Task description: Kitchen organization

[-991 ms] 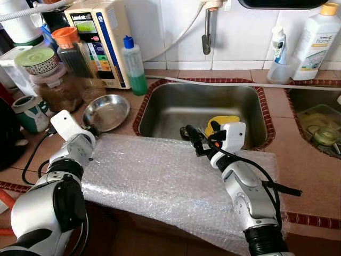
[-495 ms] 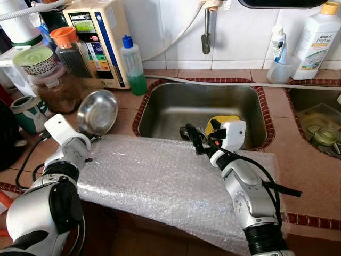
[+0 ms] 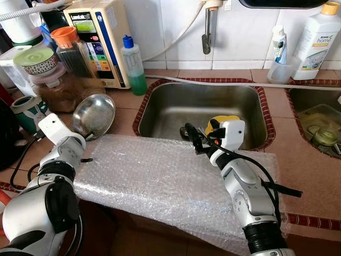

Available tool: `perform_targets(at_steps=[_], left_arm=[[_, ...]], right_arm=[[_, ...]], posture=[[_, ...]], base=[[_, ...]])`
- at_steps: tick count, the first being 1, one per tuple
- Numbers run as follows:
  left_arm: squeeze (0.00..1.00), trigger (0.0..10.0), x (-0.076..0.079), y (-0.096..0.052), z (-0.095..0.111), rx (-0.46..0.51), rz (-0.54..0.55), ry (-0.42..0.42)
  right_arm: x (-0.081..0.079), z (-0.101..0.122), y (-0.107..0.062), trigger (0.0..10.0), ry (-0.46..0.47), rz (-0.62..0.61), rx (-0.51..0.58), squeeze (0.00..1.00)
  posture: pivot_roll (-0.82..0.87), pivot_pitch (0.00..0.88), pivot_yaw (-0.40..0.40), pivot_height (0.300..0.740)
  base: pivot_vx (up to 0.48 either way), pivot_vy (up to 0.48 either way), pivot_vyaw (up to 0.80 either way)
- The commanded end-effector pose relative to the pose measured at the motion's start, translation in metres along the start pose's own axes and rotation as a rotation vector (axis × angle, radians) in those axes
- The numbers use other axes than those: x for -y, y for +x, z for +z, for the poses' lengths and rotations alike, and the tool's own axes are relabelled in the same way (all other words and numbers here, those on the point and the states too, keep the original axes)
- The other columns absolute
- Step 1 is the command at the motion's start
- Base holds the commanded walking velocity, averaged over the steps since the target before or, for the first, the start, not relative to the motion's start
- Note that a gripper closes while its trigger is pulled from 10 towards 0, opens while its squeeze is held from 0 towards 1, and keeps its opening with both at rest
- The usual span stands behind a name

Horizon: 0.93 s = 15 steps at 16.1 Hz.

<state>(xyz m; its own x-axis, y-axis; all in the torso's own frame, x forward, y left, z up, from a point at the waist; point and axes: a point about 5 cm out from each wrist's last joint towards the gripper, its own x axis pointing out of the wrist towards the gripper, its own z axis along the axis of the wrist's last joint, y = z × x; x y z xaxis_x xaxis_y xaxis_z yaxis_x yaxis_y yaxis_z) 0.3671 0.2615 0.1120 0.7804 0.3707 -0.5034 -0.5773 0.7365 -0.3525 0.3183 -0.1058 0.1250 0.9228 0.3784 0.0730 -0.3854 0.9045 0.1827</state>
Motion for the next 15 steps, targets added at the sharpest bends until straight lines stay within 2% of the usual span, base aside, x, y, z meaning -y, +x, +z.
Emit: perform_targets(at_steps=[1,5,10,15], left_arm=[[0.00,0.0,-0.008,0.001,0.008,0.033,0.014,-0.023],[0.00,0.0,-0.006,0.000,0.005,0.057,-0.012,-0.034],[0.00,0.0,0.003,-0.001,0.000,0.089,-0.074,-0.012],[0.00,0.0,0.013,-0.003,0.001,0.122,-0.126,-0.028]], right_arm=[[-0.003,0.003,0.004,10.0,-0.004,0.006,0.007,1.00],[-0.002,0.004,0.005,10.0,-0.002,0.013,0.009,1.00],[-0.019,0.014,0.003,10.0,0.050,0.173,0.056,1.00],[-0.023,0.014,0.003,10.0,0.061,0.203,0.059,1.00]], posture=[[-0.01,0.005,0.152,0.740],[-0.01,0.005,0.147,0.740],[-0.01,0.001,0.145,0.740],[-0.01,0.000,0.144,0.740]], base=[[0.000,0.000,0.00],[0.000,0.000,0.00],[0.000,0.000,0.00],[0.000,0.000,0.00]])
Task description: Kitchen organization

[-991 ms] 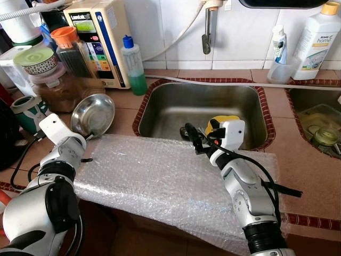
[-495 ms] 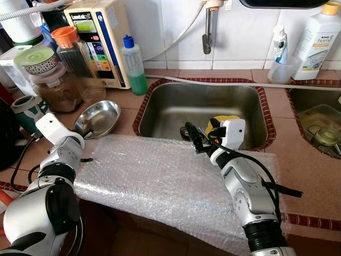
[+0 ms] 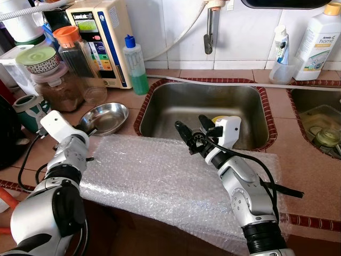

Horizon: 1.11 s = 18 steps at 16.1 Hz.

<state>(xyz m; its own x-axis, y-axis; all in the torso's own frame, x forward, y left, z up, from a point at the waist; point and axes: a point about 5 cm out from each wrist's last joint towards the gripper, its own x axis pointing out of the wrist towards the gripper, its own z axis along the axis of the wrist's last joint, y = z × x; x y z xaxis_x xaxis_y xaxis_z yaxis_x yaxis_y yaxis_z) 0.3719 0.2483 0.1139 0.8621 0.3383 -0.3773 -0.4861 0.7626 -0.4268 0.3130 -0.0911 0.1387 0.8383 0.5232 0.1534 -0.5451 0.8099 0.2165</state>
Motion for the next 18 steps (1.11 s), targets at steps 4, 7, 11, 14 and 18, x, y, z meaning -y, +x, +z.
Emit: perform_targets(at_steps=[4,7,11,14,18], left_arm=[[0.00,0.0,0.017,-0.002,0.015,0.114,-0.096,0.023],[0.00,0.0,0.034,-0.005,0.013,0.165,-0.170,0.078],[0.00,0.0,0.047,-0.008,0.008,0.178,-0.234,0.085],[0.00,0.0,0.053,-0.010,0.011,0.213,-0.266,0.092],[0.00,0.0,0.054,-0.011,0.016,0.248,-0.262,0.134]], right_arm=[[-0.007,0.006,0.002,10.0,0.035,0.055,0.014,1.00],[-0.016,0.006,0.000,10.0,0.050,0.149,-0.006,1.00],[-0.016,0.008,0.000,10.0,0.052,0.170,-0.011,1.00],[-0.010,0.010,0.001,10.0,0.047,0.136,-0.013,1.00],[-0.007,0.009,0.001,10.0,0.042,0.114,-0.024,0.96]], posture=[[-0.01,0.002,0.141,0.740],[-0.01,0.003,0.139,0.740],[-0.01,0.001,0.141,0.740],[-0.01,0.000,0.138,0.740],[-0.01,0.000,0.140,0.740]], base=[[0.000,0.000,0.00],[0.000,0.000,0.00],[0.000,0.000,0.00],[0.000,0.000,0.00],[0.000,0.000,0.00]])
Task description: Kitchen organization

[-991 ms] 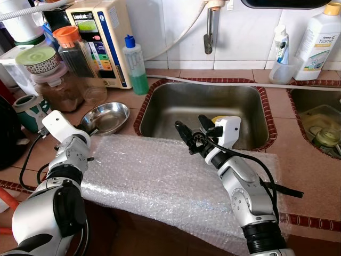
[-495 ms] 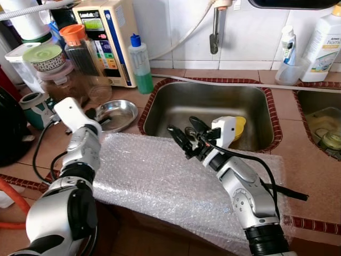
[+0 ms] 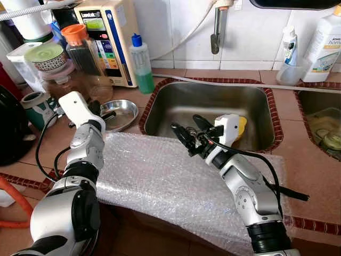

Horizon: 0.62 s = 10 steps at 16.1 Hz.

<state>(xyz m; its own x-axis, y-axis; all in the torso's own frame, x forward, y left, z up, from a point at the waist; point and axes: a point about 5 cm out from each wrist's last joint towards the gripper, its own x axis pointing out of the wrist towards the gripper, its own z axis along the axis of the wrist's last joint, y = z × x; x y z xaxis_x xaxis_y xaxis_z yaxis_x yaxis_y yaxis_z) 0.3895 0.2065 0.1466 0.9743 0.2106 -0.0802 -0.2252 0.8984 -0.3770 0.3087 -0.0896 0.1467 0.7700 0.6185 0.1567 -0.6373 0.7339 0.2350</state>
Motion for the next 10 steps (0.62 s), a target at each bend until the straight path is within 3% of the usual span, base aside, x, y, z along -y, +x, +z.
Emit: perform_targets(at_steps=[1,2,3,4,8,10], left_arm=[[0.00,0.0,-0.003,0.002,0.010,0.034,0.015,0.006],[0.00,0.0,-0.005,0.002,0.013,0.052,0.028,0.022],[0.20,0.0,-0.007,0.002,0.017,0.073,0.045,0.033],[1.00,10.0,-0.009,0.003,0.021,0.081,0.055,0.011],[1.00,10.0,-0.023,0.006,0.021,-0.014,0.193,-0.016],[1.00,10.0,-0.023,0.007,0.021,-0.036,0.211,-0.008]], right_arm=[[-0.001,0.002,0.003,10.0,0.003,-0.002,0.001,0.94],[-0.001,0.002,0.003,10.0,0.002,-0.010,0.002,0.93],[0.000,0.001,0.003,10.0,0.003,-0.016,0.000,0.93],[0.000,0.000,0.002,10.0,0.001,-0.020,-0.004,0.93],[-0.004,0.000,0.004,10.0,0.007,-0.002,-0.002,0.91],[-0.013,0.001,0.003,10.0,0.018,0.067,0.001,0.91]], posture=[[-0.01,0.000,0.140,0.740],[0.00,0.002,0.142,0.740],[0.00,0.003,0.139,0.740],[0.00,0.003,0.139,0.740],[0.00,0.005,0.141,0.740],[0.00,0.006,0.142,0.740]], base=[[0.000,0.000,0.00],[0.000,0.000,0.00],[0.000,0.000,0.00],[0.000,0.000,0.00],[0.000,0.000,0.00],[0.000,0.000,0.00]])
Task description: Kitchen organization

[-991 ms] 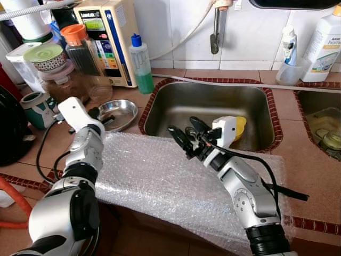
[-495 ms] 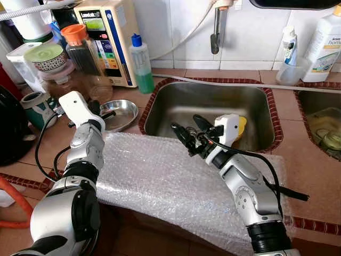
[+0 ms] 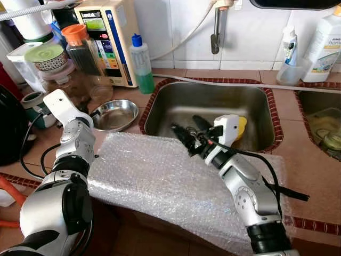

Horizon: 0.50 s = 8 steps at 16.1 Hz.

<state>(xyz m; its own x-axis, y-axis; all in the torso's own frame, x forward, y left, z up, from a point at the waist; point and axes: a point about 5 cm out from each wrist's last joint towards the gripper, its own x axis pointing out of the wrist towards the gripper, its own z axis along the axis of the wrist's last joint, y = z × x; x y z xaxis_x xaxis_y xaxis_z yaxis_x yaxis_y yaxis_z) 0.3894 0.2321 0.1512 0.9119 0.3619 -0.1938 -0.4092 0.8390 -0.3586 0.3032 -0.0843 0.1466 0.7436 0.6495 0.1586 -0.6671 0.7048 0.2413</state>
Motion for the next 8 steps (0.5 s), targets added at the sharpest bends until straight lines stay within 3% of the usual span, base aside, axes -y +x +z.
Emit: perform_targets(at_steps=[1,5,8], left_arm=[[1.00,10.0,0.000,0.002,0.002,-0.040,0.021,0.029],[1.00,10.0,0.004,-0.001,-0.013,-0.106,-0.005,0.090],[1.00,10.0,-0.002,-0.003,-0.026,-0.172,0.007,0.054]], right_arm=[[-0.014,0.004,0.003,10.0,0.007,0.077,0.013,0.92],[-0.015,0.003,0.002,10.0,-0.005,0.061,0.005,0.91],[-0.015,0.003,0.001,10.0,-0.018,0.064,-0.005,0.91]], posture=[[-0.01,0.009,0.143,0.740],[-0.02,0.013,0.141,0.740],[-0.02,0.015,0.138,0.740]], base=[[0.000,0.000,0.00],[0.000,0.000,0.00],[0.000,0.000,0.00]])
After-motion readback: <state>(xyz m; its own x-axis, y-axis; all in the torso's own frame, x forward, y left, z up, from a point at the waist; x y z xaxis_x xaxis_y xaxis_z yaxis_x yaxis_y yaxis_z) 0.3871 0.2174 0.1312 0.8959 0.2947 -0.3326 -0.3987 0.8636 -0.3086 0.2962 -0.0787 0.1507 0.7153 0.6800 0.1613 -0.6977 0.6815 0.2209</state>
